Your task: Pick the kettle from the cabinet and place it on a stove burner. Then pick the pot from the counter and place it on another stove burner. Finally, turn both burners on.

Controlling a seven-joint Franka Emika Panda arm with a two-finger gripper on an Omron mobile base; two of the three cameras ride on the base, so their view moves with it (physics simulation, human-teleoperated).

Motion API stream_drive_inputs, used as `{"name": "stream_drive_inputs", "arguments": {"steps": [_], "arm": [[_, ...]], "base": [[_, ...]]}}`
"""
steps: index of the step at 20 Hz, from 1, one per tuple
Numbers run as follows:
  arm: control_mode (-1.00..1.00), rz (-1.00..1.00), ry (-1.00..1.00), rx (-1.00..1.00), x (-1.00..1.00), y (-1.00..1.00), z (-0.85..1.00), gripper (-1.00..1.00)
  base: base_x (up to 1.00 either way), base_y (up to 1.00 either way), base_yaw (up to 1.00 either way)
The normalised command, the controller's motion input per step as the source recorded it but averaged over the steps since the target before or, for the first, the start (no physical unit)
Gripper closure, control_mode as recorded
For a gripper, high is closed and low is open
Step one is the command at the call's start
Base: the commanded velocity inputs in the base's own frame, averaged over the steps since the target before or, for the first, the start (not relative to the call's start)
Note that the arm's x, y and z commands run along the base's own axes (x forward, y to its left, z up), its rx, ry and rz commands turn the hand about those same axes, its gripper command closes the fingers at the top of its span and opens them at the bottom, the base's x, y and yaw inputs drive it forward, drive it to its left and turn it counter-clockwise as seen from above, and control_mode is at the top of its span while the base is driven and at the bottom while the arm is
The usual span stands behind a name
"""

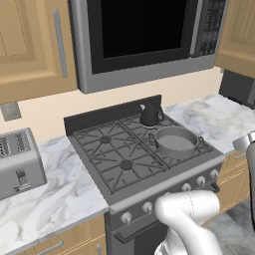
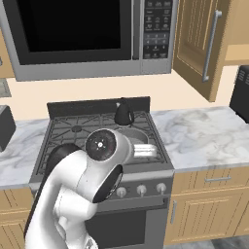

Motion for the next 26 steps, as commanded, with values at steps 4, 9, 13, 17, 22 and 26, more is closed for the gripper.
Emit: {"name": "stream_drive_inputs", "arguments": {"steps": [4,9,13,17,22,26], "arm": [[-1.0,-0.09,-0.03,0.27,-0.46,-0.25,-0.01,-1.0],[-1.0,-0.07,0.0,0.41,-0.08,-0.09,-0.17,-1.0],[-1.0,-0.14,-0.01,0.43,-0.01,0.0,-0.09,-1.0],[-1.0,-0.14,0.0,0.39,-0.06,0.0,-0.04,-1.0],[-1.0,-0.09,0.01,0.36,-0.18,0.0,-0.03,-1.0],[-1.0,-0.02,0.05,0.35,-0.1,0.0,0.0,-1.0]], "base": [[0.0,0.0,0.0],[0.0,0.0,0.0],[0.0,0.0,0.0],[0.0,0.0,0.0],[0.0,0.0,0.0],[0.0,0.0,0.0]]}}
